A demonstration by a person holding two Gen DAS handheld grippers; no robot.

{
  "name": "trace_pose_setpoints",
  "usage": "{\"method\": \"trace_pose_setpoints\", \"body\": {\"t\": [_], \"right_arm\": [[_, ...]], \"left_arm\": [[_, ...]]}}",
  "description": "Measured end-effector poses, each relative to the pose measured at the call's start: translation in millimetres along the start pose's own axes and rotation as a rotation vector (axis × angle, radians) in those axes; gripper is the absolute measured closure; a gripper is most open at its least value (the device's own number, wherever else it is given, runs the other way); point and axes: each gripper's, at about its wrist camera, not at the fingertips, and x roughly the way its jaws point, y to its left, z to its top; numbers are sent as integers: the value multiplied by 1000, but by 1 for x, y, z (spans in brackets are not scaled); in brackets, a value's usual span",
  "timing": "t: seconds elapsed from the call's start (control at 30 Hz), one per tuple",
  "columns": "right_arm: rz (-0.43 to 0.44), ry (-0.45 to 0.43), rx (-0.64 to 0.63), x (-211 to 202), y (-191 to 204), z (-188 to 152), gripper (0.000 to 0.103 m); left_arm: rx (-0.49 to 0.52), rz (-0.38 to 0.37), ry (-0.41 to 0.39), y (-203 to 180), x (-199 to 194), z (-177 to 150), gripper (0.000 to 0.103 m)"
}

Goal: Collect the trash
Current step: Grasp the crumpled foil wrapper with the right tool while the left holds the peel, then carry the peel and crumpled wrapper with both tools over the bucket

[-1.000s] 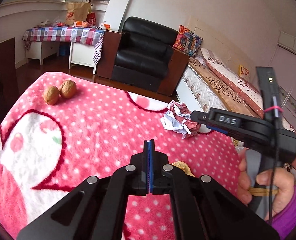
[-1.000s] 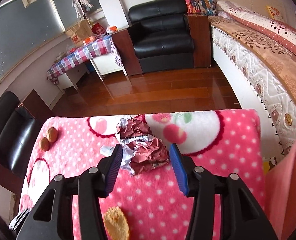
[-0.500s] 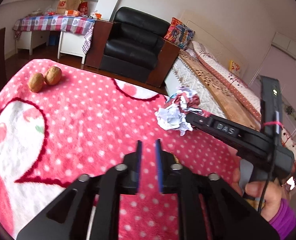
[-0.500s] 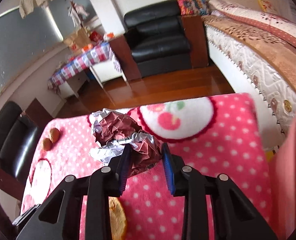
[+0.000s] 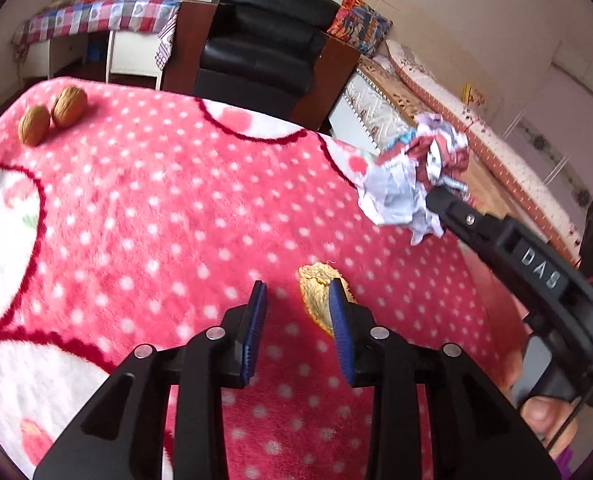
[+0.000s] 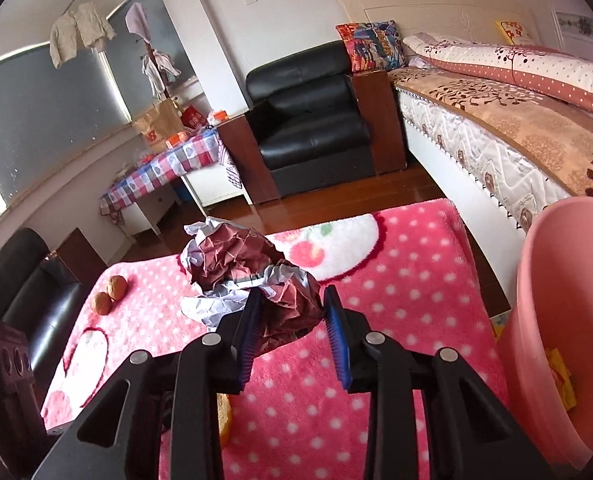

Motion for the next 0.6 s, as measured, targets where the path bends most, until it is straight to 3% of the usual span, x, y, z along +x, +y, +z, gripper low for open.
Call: {"method": "trace_pose_setpoints", "body": {"t": [0.27, 0.3, 0.33, 0.4, 0.47, 0.6], "right_arm": [[24, -47, 39, -12, -10, 10, 72], [27, -51, 47, -13, -11, 11, 72], [30, -55, 53, -14, -12, 12, 72], [34, -63, 61, -17, -13, 13, 72], [33, -62, 63, -18, -14, 14, 72], [22, -61, 70, -27, -14, 13, 72]], "left_arm": [[106, 101, 15, -34, 13, -3, 71], [119, 120, 17, -37, 14, -3, 73], [124, 139, 18, -39, 16, -3, 84], [123, 149, 15, -38, 16, -2, 88], [118, 154, -4, -36, 13, -2, 100], [160, 153, -50, -41, -6, -6, 101]]}}
